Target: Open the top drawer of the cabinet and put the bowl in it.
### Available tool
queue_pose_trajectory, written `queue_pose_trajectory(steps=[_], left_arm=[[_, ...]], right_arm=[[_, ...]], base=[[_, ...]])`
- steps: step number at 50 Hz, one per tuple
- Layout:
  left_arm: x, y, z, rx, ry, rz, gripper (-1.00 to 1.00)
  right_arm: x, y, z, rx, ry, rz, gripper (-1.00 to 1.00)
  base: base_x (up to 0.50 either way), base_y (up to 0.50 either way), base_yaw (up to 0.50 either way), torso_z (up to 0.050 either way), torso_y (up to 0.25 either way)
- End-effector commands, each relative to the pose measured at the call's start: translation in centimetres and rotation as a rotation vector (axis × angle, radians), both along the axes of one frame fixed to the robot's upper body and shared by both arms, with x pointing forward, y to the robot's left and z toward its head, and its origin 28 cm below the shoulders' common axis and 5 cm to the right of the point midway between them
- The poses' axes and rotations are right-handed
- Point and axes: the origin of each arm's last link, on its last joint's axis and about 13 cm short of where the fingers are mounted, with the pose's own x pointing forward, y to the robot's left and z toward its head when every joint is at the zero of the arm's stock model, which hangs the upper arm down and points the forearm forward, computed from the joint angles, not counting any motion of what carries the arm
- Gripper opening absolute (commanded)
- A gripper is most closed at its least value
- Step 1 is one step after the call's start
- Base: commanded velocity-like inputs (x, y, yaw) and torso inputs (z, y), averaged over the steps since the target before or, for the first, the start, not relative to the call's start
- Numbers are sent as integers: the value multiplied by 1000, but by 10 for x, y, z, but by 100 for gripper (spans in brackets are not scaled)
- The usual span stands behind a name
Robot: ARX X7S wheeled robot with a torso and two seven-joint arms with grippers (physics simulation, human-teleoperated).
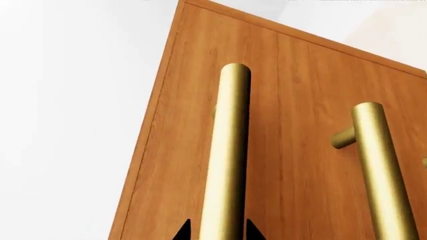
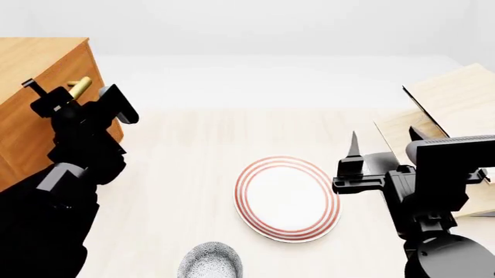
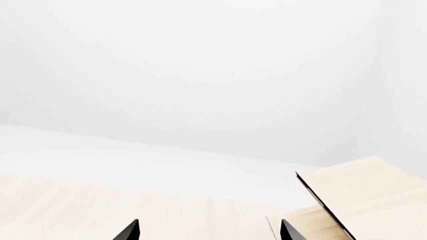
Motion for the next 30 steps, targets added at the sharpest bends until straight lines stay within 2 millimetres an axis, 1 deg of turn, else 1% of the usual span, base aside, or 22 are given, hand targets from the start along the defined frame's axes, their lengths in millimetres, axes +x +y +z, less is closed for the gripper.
queue_pose_trajectory(steps=[1, 8, 19, 30], left_arm=[[9, -22, -1, -127, -18, -108, -100], [10, -28, -4, -126, -20, -149, -100], [3, -37, -7, -116, -13, -200, -100], [1, -47, -8, -109, -7, -247, -100]], right_arm=[[0, -1, 2, 14, -13, 0, 100], [-2, 0, 5, 14, -18, 0, 100], [-2, 0, 5, 15, -20, 3, 100], [-2, 0, 3, 20, -17, 3, 100]], base=[[0, 3, -3, 0, 0], [6, 1, -4, 0, 0], [2, 0, -4, 0, 0], [2, 0, -5, 0, 0]])
